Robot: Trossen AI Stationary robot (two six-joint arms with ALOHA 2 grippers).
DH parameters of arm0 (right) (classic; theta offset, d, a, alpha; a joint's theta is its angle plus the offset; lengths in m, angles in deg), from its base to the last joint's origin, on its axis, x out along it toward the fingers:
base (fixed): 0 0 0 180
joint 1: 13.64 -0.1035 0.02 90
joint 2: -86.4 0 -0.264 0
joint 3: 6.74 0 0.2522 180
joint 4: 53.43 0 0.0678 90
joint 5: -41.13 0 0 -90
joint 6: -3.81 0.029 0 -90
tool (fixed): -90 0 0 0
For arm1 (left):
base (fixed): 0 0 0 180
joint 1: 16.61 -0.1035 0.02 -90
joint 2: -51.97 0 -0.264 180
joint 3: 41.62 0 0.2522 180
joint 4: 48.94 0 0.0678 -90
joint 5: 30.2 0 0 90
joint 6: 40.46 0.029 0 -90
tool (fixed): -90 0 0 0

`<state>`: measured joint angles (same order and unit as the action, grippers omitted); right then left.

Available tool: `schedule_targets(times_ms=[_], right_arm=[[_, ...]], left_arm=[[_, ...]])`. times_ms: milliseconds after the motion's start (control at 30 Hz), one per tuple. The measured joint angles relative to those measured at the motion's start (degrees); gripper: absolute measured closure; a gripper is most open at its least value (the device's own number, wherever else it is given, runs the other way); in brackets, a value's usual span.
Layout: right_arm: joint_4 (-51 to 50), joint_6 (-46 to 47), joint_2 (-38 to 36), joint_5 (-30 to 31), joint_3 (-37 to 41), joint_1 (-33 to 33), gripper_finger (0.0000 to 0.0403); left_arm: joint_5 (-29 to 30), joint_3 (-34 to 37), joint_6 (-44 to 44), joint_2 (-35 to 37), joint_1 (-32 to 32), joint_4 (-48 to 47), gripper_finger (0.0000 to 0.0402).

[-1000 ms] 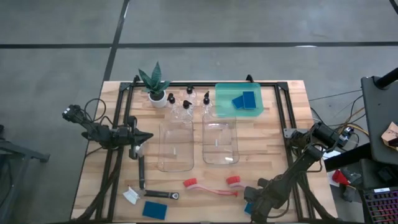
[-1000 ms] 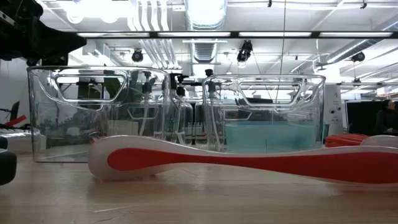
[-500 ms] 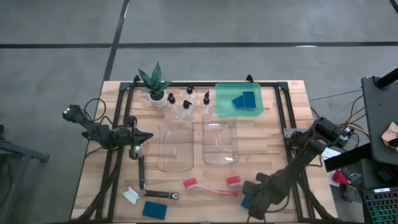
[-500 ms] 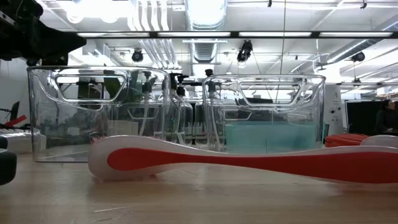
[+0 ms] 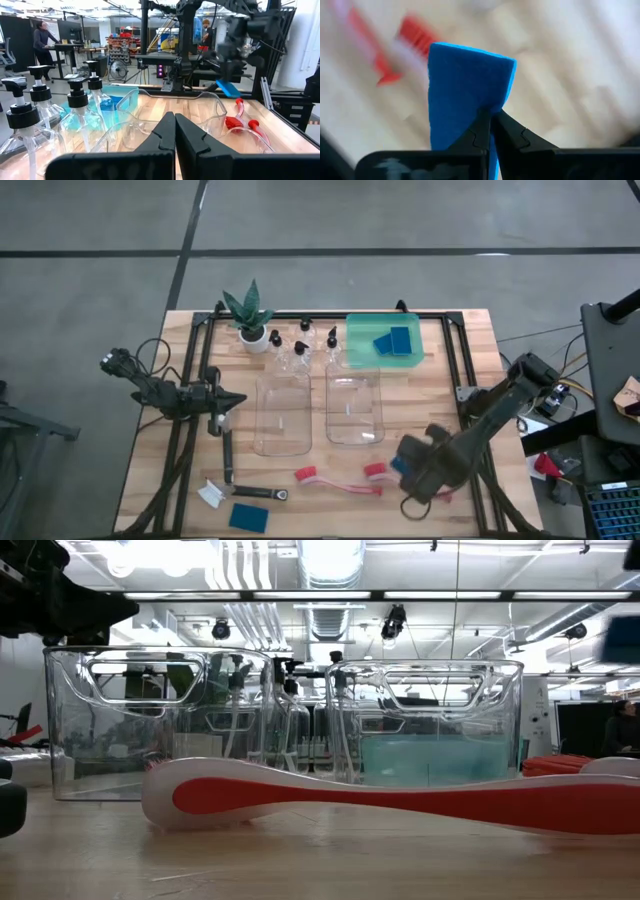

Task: Pick & Place Kitchen Sink Supplies
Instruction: Put the blue sponge into the green bin

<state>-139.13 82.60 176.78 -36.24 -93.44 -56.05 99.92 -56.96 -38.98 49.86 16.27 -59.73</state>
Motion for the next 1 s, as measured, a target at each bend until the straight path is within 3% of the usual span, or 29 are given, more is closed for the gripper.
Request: schedule_targets(times_ms=[267,400,533,800,1000], right_arm=[[-13.01,5.81,-7.03,14.33,-2.59,7.71,0.0394],[-13.24,1.95,-11.60,21.39,-2.48,13.74,0.0394],[-13.10,-4.84,-15.93,24.79,-2.48,22.55,0.0394],[-4.87,-24.11,-20.23,25.78,-2.44,44.32,0.0394],[6.13,-39.41,-19.19,15.45,-2.42,61.63,0.0394]], left_arm=[[0.00,0.00,0.00,0.00,0.00,-0.10,0.0399],[-0.02,0.00,0.01,0.00,-0.01,-0.21,0.0399],[-0.02,-0.01,0.01,0.00,0.00,-0.24,0.0399],[0.00,0.00,0.01,0.00,-0.02,-0.49,0.0399],[-0.02,0.00,0.01,0.00,0.00,-0.49,0.0399]])
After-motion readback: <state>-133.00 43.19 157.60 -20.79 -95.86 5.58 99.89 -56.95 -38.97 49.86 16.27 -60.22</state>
